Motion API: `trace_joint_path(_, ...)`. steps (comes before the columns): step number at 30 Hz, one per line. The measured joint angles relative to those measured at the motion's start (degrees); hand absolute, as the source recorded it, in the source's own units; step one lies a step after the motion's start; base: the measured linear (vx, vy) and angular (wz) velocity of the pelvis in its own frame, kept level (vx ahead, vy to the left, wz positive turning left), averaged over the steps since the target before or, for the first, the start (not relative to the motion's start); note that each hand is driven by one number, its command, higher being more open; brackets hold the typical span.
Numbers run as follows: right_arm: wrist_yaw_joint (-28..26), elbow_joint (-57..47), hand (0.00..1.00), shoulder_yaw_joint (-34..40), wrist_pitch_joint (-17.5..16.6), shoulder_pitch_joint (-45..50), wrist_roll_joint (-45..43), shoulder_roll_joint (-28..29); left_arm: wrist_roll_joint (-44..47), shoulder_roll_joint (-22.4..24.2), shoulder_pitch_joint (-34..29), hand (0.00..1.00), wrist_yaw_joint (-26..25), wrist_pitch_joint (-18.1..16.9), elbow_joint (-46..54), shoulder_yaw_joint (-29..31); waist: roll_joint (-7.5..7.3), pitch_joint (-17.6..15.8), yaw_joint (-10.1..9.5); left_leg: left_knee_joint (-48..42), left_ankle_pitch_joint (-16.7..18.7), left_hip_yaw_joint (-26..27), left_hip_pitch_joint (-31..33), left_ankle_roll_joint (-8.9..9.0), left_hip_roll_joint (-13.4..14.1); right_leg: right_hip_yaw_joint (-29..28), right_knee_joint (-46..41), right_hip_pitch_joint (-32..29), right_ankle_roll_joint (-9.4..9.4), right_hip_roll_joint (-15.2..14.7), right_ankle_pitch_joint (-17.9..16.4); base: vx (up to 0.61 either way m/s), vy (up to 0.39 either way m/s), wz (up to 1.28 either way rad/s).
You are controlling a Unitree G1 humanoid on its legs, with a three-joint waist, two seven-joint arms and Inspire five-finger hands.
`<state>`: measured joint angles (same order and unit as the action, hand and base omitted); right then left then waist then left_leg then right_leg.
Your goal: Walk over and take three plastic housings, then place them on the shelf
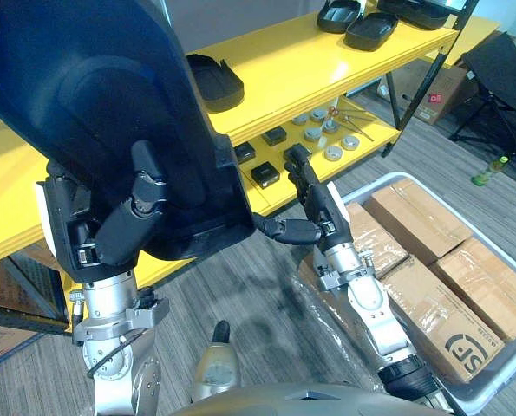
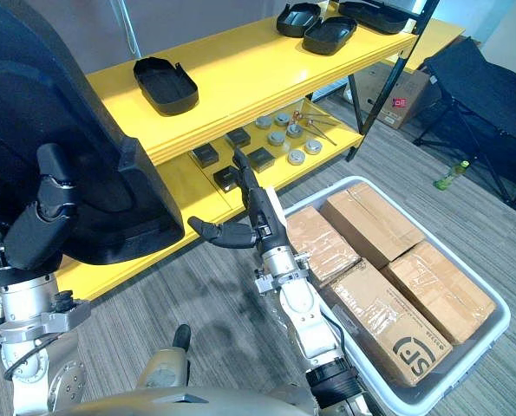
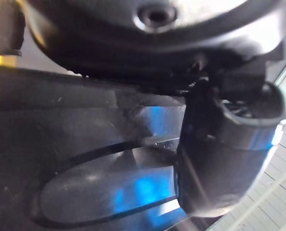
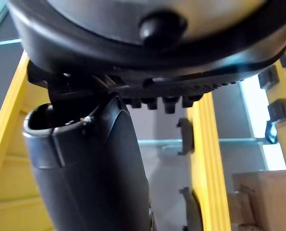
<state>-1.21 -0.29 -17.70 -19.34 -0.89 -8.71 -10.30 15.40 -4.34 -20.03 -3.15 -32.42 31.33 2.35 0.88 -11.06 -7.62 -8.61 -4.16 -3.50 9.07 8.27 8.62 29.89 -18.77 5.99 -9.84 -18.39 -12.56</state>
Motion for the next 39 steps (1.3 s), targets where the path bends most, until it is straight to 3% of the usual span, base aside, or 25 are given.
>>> trace_joint_path(1, 0.04, -0.29, 1.0, -0.11, -0.34, -0.02, -1.25, 0.01, -0.63, 0.0, 0.01, 0.0, -0.31, -0.05, 0.02, 0.19, -0.15, -0.38, -0.2, -1.57, 0.9, 0.0, 0.78, -0.01, 0.0, 0.01, -0.14, -0.01, 0.0, -0.05, 0.0, -0.05, 0.08, 0.03)
trace_joint_path(4, 1.06, -2.02, 1.0, -1.26, -2.28, -0.17, -3.44, 0.79, -2.75, 0.03, -0.24, 0.0, -2.32, -0.04, 0.02, 1.75, -0.25, -1.51, -1.6, -14.19, 8.02, 0.04, 5.6, -0.82, -0.24, -0.69, -1.89, 0.21, -1.14, -1.01, -0.73, -0.01, 0.129, -0.08)
trace_joint_path(6, 4.41, -2.07, 1.0, -2.12, -3.12, -1.41, -2.87, 3.59, -2.77, 0.34, -0.27, 0.0, -2.75, 0.01, 0.07, 3.66, -0.3, -1.57, -2.13, -23.42, 14.03, 0.27, 8.01, -2.08, -1.76, -0.7, -3.7, 1.67, -2.36, -3.2, -1.96, 0.07, 0.259, 0.05)
trace_joint_path(7, 5.42, -2.08, 1.0, -2.1, -3.13, -1.72, -2.7, 4.23, -2.8, 0.47, -0.27, 0.0, -2.71, 0.05, 0.09, 4.13, -0.46, -1.56, -2.39, -24.8, 15.28, 0.56, 8.18, -2.73, -2.47, -0.56, -3.4, 2.31, -2.36, -3.92, -1.99, 0.13, 0.277, 0.11)
trace_joint_path(8, 7.61, -2.13, 1.0, -1.92, -3.36, -1.81, -2.22, 5.17, -3.07, 0.49, -0.35, 0.0, -2.63, 0.09, 0.17, 4.79, -1.07, -1.05, -2.92, -25.79, 17.35, 1.44, 8.09, -4.68, -3.97, -0.4, -1.86, 3.87, -1.31, -4.83, -0.35, 0.21, 0.295, 0.15)
trace_joint_path(9, 8.49, -2.27, 1.0, -1.29, -3.55, -2.22, -2.51, 5.52, -3.09, 0.92, -0.23, 0.0, -2.55, 0.09, 0.53, 5.67, -0.69, -0.73, -3.2, -25.98, 18.2, 1.76, 8.11, -5.29, -4.8, -0.82, -3.59, 3.1, 3.13, -5.83, 2.96, 0.22, 0.325, 0.18)
trace_joint_path(10, 8.48, -2.45, 1.0, -0.99, -3.56, -2.34, -3.26, 5.73, -3.1, 1.1, -0.18, 0.0, -2.57, 0.08, 0.7, 6.33, -0.62, -0.61, -3.29, -25.68, 18.28, 1.79, 8.05, -5.84, -5.28, -1.22, -5.77, 1.74, 4.97, -6.74, 5.09, 0.23, 0.357, 0.17)
trace_joint_path(11, 8.34, -2.55, 1.0, -0.69, -3.6, -2.69, -3.58, 6.28, -3.3, 0.98, -0.15, 0.0, -2.89, 0.1, 0.81, 8.36, -1.01, -0.44, -3.38, -24.33, 18.03, 2.53, 7.36, -6.64, -6.3, -2.37, -10.87, -1.63, 8.28, -9.08, 8.97, 0.22, 0.342, 0.09)
trace_joint_path(12, 7.54, -2.42, 1.0, -0.85, -3.6, -3.47, -3.56, 6.68, -4.61, 0.79, -0.14, 0.0, -4.62, 0.3, 0.75, 10.26, -1.23, -0.49, -3.17, -22.82, 18.12, 2.48, 5.93, -7.92, -6.84, -4.5, -18.97, -5.71, 8.27, -10.08, 10.4, 0.23, 0.29, 0.02)
trace_joint_path(13, 6.99, -2.39, 1.0, -0.98, -3.6, -3.8, -3.52, 6.94, -4.94, 0.73, -0.14, 0.0, -5.93, 0.48, 0.7, 11.0, -1.17, -0.54, -3.15, -21.84, 18.36, 2.32, 4.79, -8.66, -7.25, -5.66, -22.99, -7.48, 8.72, -9.41, 9.27, 0.31, 0.23, -0.02)
trace_joint_path(15, 5.18, -2.36, 1.0, -1.02, -3.61, -5.24, -3.39, 6.61, -5.08, 0.69, 0.02, 0.0, -9.86, 0.95, 0.68, 12.12, -0.41, -0.77, -2.71, -17.43, 18.31, 1.67, -0.68, -10.05, -7.89, -7.13, -29.28, -10.31, 8.64, -3.66, 2.13, 0.29, 0.159, 0.14)
trace_joint_path(17, 4.37, -3.14, 1.0, -0.35, -3.63, -6.83, -3.4, 5.37, -5.0, 0.2, 1.07, 0.0, -10.84, 0.88, 0.59, 12.08, 0.47, -0.37, -1.33, -13.72, 17.62, -1.5, -4.3, -9.82, -8.74, -7.93, -24.48, -12.66, 9.2, 3.89, -2.39, 0.26, 0.075, 0.73)
trace_joint_path(18, 4.34, -4.42, 1.0, 0.78, -3.63, -7.05, -3.38, 4.87, -5.05, -0.28, 2.5, 0.0, -10.69, 0.87, 0.15, 11.57, 0.6, -0.24, -0.39, -12.93, 17.46, -3.86, -4.63, -9.8, -9.28, -10.27, -20.52, -14.45, 9.25, 7.13, -3.08, 0.23, 0.003, 1.45)
trace_joint_path(19, 4.49, -6.44, 1.0, 2.13, -3.77, -7.04, -3.43, 4.11, -5.13, -0.52, 4.37, 0.0, -10.41, 0.79, -0.66, 11.25, 0.62, -0.19, 1.04, -12.51, 17.39, -7.48, -4.63, -9.7, -10.09, -16.35, -15.68, -17.36, 8.86, 10.84, -3.1, 0.18, -0.039, 1.51)
trace_joint_path(21, 4.61, -8.37, 1.0, 4.7, -3.78, -6.8, -3.48, 2.92, -5.02, -0.67, 6.38, 0.0, -10.24, 0.19, -3.21, 9.9, 0.03, 0.15, 2.52, -12.11, 17.3, -12.13, -5.53, -9.05, -11.48, -24.76, -10.13, -19.98, 6.43, 13.53, -1.48, 0.28, -0.145, 1.56)
trace_joint_path(22, 4.65, -8.76, 1.0, 5.45, -3.79, -6.69, -3.59, 2.58, -5.01, -0.67, 6.59, 0.0, -10.3, 0.2, -3.97, 9.5, -0.22, 0.3, 3.02, -12.21, 17.47, -13.35, -5.88, -8.62, -12.12, -26.14, -7.57, -19.96, 5.66, 13.46, -0.25, 0.41, -0.279, 1.61)
trace_joint_path(23, 4.73, -9.33, 1.0, 6.54, -3.85, -6.69, -4.92, 2.05, -5.06, -0.99, 6.43, 0.0, -10.24, 0.27, -4.73, 9.08, -1.76, 1.08, 3.27, -12.35, 18.27, -15.2, -6.5, -7.45, -14.07, -27.45, -2.25, -19.69, 7.12, 11.76, 6.92, 0.36, -0.284, 1.43)
trace_joint_path(24, 4.84, -9.37, 1.0, 7.87, -3.99, -6.69, -6.25, 0.92, -5.11, 0.14, 6.21, 0.0, -10.07, 0.3, -5.77, 8.08, -0.22, 1.77, 3.09, -13.45, 19.44, -16.62, -6.31, -6.27, -13.37, -25.31, -2.34, -18.67, 6.46, 11.49, 8.73, 0.42, -0.312, 1.26)
trace_joint_path(27, 4.28, -9.37, 1.0, 11.44, -4.17, -6.83, -10.61, -1.05, -3.78, 0.04, 5.53, 0.0, -7.57, 0.59, -5.81, 7.44, 2.23, 3.14, 2.08, -11.31, 19.27, -14.25, -6.73, -5.28, -9.07, -20.33, 1.35, -15.14, 8.18, 13.63, 7.81, 0.27, -0.202, 0.76)
trace_joint_path(29, 3.03, -9.38, 1.0, 13.72, -4.17, -6.75, -12.62, -1.29, -2.75, 0.05, 5.45, 0.0, -5.52, 1.18, -5.81, 7.31, 2.3, 3.19, 1.76, -9.77, 18.31, -10.73, -7.42, -4.62, -7.79, -18.65, 2.25, -13.71, 9.05, 13.83, 7.27, 0.17, -0.137, 0.44)
trace_joint_path(32, 0.17, -10.29, 1.0, 16.04, -4.18, -5.81, -16.58, -1.17, -1.93, 0.09, 5.62, 0.0, -3.9, 1.5, -5.81, 7.09, 2.63, 3.4, 2.31, -8.89, 17.04, -4.51, -7.25, -5.28, -6.94, -16.05, 4.27, -11.47, 9.22, 13.33, 7.11, 0.11, -0.051, 0.43)
trace_joint_path(34, -1.01, -12.2, 1.0, 17.06, -4.18, -4.07, -17.48, -0.96, -1.76, 0.25, 5.61, 0.0, -3.82, 1.5, -5.81, 6.66, 2.57, 3.47, 2.92, -7.68, 15.47, -1.87, -6.94, -4.91, -7.3, -14.02, 5.48, -10.42, 9.2, 12.19, 7.1, 0.05, 0.02, 0.68)
trace_joint_path(36, -1.25, -13.87, 1.0, 17.32, -4.17, -2.62, -17.17, -1.01, -1.85, 1.3, 5.81, 0.0, -3.87, 1.57, -5.81, 5.94, 2.21, 3.67, 3.63, -5.66, 12.63, 0.22, -6.44, -4.31, -8.78, -11.3, 7.32, -9.24, 8.59, 9.67, 7.55, 0.01, 0.068, 0.84)
trace_joint_path(37, -1.29, -14.15, 1.0, 17.65, -4.13, -2.15, -16.79, -0.63, -2.08, 1.89, 6.13, 0.0, -4.21, 1.9, -5.81, 4.74, 2.06, 3.53, 3.86, -7.44, 12.94, 2.2, -5.05, -4.57, -8.93, -9.48, 8.53, -7.85, 7.94, 7.97, 8.07, -0.02, 0.113, 0.99)
trace_joint_path(39, -1.2, -13.63, 1.0, 17.86, -3.88, -2.2, -17.01, 0.04, -3.04, 1.8, 6.05, 0.0, -4.09, 2.4, -5.83, 3.24, 1.66, 3.3, 4.25, -11.36, 13.79, 6.53, -2.59, -4.41, -4.5, -7.39, 8.33, -6.35, 7.81, 5.73, 8.04, -0.02, 0.167, 0.91)
